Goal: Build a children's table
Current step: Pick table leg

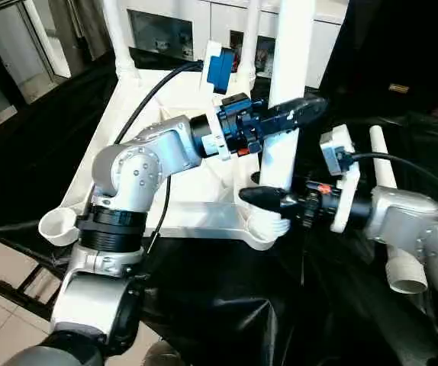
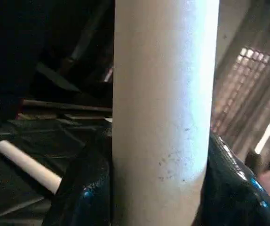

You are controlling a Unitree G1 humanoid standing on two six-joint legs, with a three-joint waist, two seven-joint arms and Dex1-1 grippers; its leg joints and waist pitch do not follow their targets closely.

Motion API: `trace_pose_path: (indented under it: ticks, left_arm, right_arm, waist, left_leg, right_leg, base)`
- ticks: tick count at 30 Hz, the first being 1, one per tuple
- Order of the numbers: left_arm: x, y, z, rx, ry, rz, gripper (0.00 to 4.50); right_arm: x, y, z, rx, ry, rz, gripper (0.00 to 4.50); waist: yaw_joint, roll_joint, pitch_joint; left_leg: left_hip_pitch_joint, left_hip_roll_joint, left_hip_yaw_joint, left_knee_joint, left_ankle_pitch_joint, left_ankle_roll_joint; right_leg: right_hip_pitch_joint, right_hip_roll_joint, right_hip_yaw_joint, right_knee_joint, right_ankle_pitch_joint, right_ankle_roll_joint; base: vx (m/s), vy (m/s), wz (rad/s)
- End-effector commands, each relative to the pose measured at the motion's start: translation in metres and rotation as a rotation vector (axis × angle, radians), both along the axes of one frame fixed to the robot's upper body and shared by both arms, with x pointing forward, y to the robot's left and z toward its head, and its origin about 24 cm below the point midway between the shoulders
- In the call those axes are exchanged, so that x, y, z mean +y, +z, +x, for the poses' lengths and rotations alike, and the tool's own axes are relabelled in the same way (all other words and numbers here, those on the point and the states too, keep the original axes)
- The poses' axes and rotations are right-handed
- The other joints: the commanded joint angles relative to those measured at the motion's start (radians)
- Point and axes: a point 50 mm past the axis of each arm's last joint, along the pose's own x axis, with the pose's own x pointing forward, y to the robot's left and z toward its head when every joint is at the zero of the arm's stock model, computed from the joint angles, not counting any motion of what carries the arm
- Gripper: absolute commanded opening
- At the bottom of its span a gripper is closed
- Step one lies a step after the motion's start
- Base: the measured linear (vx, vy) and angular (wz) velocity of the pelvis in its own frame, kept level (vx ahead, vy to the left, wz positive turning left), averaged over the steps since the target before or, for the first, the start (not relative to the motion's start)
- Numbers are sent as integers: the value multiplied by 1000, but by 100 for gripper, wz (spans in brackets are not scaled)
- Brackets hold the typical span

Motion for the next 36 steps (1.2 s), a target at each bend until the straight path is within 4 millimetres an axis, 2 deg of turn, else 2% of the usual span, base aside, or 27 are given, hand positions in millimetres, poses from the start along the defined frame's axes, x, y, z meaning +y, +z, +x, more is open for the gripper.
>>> trace_pose_path:
  ticks: [1,3,4,6,7,11,12,13,16,17,22,23,24,27,28,31,33,34,36]
  left_arm:
    - [-6,10,6,0,84,17,260]
    - [-6,8,12,33,155,25,279]
    - [-6,7,18,75,239,28,286]
    - [-6,7,19,80,252,14,289]
    - [-6,8,19,80,263,5,250]
    - [-7,9,19,90,276,-12,251]
    - [-8,9,18,89,267,-11,213]
    - [-8,9,17,87,262,-11,203]
    - [-12,10,11,86,228,-19,205]
    - [-13,10,11,87,226,-20,191]
    - [-17,6,10,112,239,2,185]
    - [-17,5,11,125,243,6,184]
    - [-16,4,13,141,249,5,184]
    - [-13,1,17,195,265,9,184]
    - [-12,-1,18,212,263,8,183]
    - [-10,-3,22,267,263,-10,183]
    - [-8,-2,23,292,246,-36,183]
    - [-8,-2,23,292,246,-36,183]
    - [-8,-1,22,297,226,-56,183]
  right_arm:
    - [-9,-3,8,6,-106,-20,203]
    - [-8,-2,8,3,-110,-17,201]
    - [-7,-2,8,1,-114,-14,201]
    - [-7,-2,9,1,-116,-13,199]
    - [-7,-3,9,0,-119,-13,199]
    - [-7,-2,9,-1,-122,-15,199]
    - [-7,-2,10,-2,-123,-17,199]
    - [-7,-2,10,-2,-124,-18,199]
    - [-7,-2,11,-6,-129,-22,199]
    - [-7,-2,11,-6,-129,-22,198]
    - [-7,-1,14,-20,-150,-24,198]
    - [-6,-1,15,-13,-161,-17,233]
    - [-6,-1,15,-2,-153,-12,254]
    - [-9,2,17,41,-173,15,274]
    - [-11,3,19,70,-186,26,295]
    - [-19,5,21,167,-175,56,300]
    - [-22,8,21,199,-155,75,302]
    - [-22,8,21,199,-155,75,302]
    - [-24,9,20,209,-142,80,302]
  waist:
    - [3,-14,-88]
    - [4,-13,-87]
    - [5,-17,-89]
    - [5,-18,-88]
    - [5,-21,-90]
    - [4,-20,-92]
    - [4,-20,-92]
    - [4,-20,-92]
    - [5,-22,-94]
    - [5,-21,-93]
    - [4,-26,-94]
    - [5,-23,-95]
    - [5,-26,-96]
    - [5,-27,-97]
    - [4,-26,-98]
    - [6,-28,-100]
    - [9,-26,-101]
    - [8,-31,-100]
    - [14,-29,-103]
  left_leg:
    - [35,49,-26,-63,-186,-11]
    - [34,47,-26,-63,-194,-12]
    - [32,48,-27,-63,-192,-14]
    - [31,46,-28,-62,-184,-10]
    - [28,45,-27,-62,-163,-2]
    - [29,45,-25,-58,-141,15]
    - [29,45,-25,-58,-140,18]
    - [30,45,-25,-58,-143,19]
    - [29,46,-26,-58,-142,17]
    - [30,46,-24,-58,-148,17]
    - [30,46,-24,-58,-152,12]
    - [30,46,-25,-58,-150,12]
    - [30,46,-25,-57,-145,13]
    - [30,43,-23,-54,-134,14]
    - [31,41,-24,-54,-125,17]
    - [30,41,-23,-53,-113,20]
    - [30,41,-22,-51,-107,21]
    - [30,39,-21,-51,-105,24]
    - [30,42,-22,-50,-89,27]
  right_leg:
    - [41,-69,37,-72,-196,-212]
    - [42,-70,38,-73,-208,-204]
    - [46,-71,37,-74,-210,-199]
    - [47,-71,37,-75,-211,-193]
    - [49,-71,36,-73,-197,-190]
    - [47,-68,36,-70,-164,-201]
    - [47,-68,36,-70,-164,-204]
    - [47,-68,35,-70,-171,-204]
    - [49,-70,35,-68,-171,-207]
    - [47,-70,35,-71,-182,-208]
    - [48,-70,35,-72,-204,-196]
    - [47,-70,35,-72,-206,-194]
    - [47,-69,35,-71,-199,-194]
    - [47,-68,35,-70,-185,-201]
    - [46,-66,34,-69,-182,-205]
    - [49,-66,34,-67,-164,-210]
    - [50,-66,34,-66,-148,-211]
    - [51,-65,34,-65,-141,-214]
    - [52,-67,33,-62,-121,-216]
  base:
    - [0,0,0]
    - [0,0,0]
    - [0,0,0]
    - [0,0,0]
    - [0,0,0]
    - [0,0,0]
    - [0,0,0]
    - [0,0,0]
    - [0,0,0]
    - [0,0,0]
    - [0,0,0]
    - [0,0,0]
    - [0,0,0]
    - [0,0,0]
    - [0,0,0]
    - [0,0,0]
    - [0,0,0]
    - [0,0,0]
    - [0,0,0]
